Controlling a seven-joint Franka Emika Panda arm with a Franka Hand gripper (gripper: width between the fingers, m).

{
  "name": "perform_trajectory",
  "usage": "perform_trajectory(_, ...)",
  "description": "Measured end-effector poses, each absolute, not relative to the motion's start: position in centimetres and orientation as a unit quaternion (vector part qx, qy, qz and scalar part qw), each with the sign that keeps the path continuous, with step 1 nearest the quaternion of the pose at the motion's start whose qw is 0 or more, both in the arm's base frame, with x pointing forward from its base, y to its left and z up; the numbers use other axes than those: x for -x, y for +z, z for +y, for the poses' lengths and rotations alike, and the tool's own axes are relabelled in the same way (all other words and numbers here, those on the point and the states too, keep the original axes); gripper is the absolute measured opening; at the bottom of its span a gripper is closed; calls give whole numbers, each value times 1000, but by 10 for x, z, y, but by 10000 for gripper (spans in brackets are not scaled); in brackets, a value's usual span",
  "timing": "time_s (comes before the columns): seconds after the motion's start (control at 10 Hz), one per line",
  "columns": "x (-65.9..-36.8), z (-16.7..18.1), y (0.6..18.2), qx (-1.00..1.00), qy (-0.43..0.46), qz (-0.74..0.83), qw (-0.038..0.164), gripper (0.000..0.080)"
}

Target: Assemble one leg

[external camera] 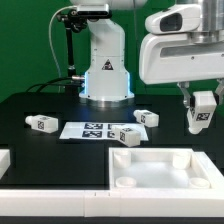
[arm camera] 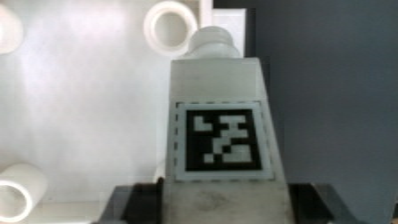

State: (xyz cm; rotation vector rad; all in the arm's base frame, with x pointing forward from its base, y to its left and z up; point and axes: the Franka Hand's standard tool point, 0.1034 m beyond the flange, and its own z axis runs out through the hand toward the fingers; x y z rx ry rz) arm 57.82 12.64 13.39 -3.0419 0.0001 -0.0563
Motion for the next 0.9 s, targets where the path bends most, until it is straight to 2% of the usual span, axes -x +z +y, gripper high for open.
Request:
perform_trajectory(0.2, -583, 126, 132, 994, -94, 1, 51, 285)
perform_trajectory(0.5, -618, 113, 132, 979, -197, -24, 39, 285)
perform_trajectory(0.6, -630, 112, 138, 969, -244, -25, 38, 285)
perform_trajectory(0.7, -633, 114, 140, 957, -286, -26, 38, 285)
perform_trajectory(0.9, -628, 113, 133, 956, -292, -24, 37, 285)
